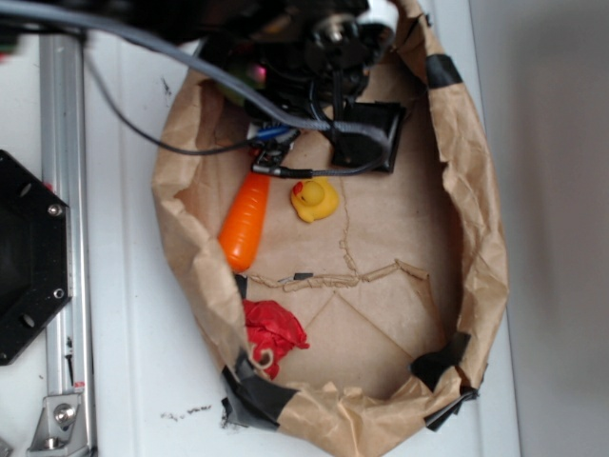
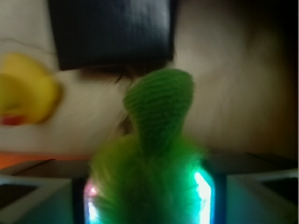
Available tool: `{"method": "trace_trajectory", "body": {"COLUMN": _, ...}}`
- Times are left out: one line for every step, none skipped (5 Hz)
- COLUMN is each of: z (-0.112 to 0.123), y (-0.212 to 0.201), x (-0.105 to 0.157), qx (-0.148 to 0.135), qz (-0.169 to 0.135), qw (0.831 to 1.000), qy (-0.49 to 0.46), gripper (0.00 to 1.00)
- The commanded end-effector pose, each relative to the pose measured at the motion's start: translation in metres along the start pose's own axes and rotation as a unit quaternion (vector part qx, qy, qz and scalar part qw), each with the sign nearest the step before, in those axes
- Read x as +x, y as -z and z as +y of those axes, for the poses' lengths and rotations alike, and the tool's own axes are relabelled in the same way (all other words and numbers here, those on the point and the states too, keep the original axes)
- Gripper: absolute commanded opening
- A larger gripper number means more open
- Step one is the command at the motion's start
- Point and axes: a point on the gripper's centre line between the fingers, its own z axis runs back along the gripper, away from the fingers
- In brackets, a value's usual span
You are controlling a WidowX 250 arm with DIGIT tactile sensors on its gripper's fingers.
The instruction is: Grab the green animal.
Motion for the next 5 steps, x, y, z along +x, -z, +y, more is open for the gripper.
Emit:
{"method": "trace_trajectory", "body": {"z": -0.055, "y": -0.115, "x": 0.017, "qx": -0.032, "qz": -0.047, "qw": 0.997, "qy": -0.059, "gripper": 0.00}}
{"method": "trace_trajectory", "body": {"z": -0.072, "y": -0.112, "x": 0.024, "qx": -0.043, "qz": -0.043, "qw": 0.994, "qy": -0.088, "gripper": 0.00}}
{"method": "trace_trajectory", "body": {"z": -0.085, "y": -0.101, "x": 0.036, "qx": -0.045, "qz": -0.072, "qw": 0.988, "qy": -0.129, "gripper": 0.00}}
{"method": "trace_trajectory", "body": {"z": -0.088, "y": -0.097, "x": 0.044, "qx": -0.044, "qz": -0.084, "qw": 0.986, "qy": -0.137, "gripper": 0.00}}
{"method": "trace_trajectory", "body": {"z": -0.088, "y": -0.097, "x": 0.038, "qx": -0.048, "qz": -0.092, "qw": 0.984, "qy": -0.147, "gripper": 0.00}}
